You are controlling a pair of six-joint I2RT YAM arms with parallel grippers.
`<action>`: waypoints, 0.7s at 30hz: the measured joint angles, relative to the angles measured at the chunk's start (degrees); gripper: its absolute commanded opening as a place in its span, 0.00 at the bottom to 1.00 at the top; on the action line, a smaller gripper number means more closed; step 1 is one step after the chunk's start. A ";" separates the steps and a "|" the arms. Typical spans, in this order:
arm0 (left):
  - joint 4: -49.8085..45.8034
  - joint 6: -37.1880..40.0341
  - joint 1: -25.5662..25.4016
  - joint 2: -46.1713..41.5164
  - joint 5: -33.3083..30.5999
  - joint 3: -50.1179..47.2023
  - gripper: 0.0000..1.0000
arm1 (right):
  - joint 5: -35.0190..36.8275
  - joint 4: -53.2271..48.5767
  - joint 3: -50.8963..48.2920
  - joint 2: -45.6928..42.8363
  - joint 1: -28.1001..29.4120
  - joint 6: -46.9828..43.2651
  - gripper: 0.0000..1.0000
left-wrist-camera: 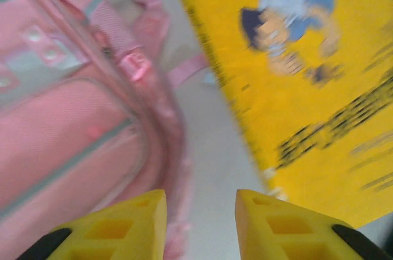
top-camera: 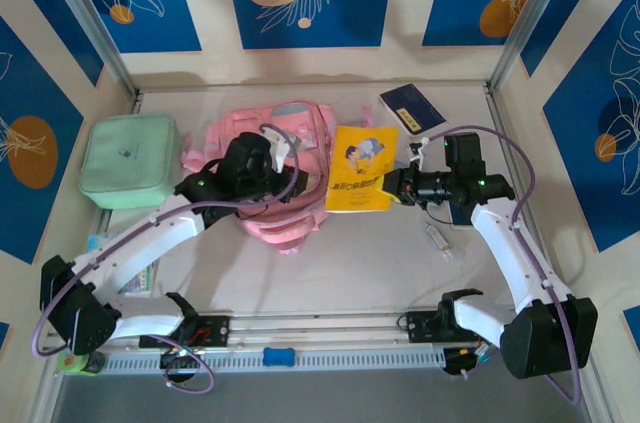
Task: Pack books, pencil case, and school supplies into a backpack
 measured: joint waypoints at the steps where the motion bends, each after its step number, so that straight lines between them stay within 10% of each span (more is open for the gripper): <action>1: -1.31 2.80 0.04 1.53 -1.22 0.15 0.36 | 0.72 -0.85 -0.28 0.00 -0.83 -0.42 0.00; 21: -8.17 28.81 0.09 27.58 -13.53 9.70 0.58 | 3.50 -6.32 -5.51 -1.03 -6.95 -3.96 0.00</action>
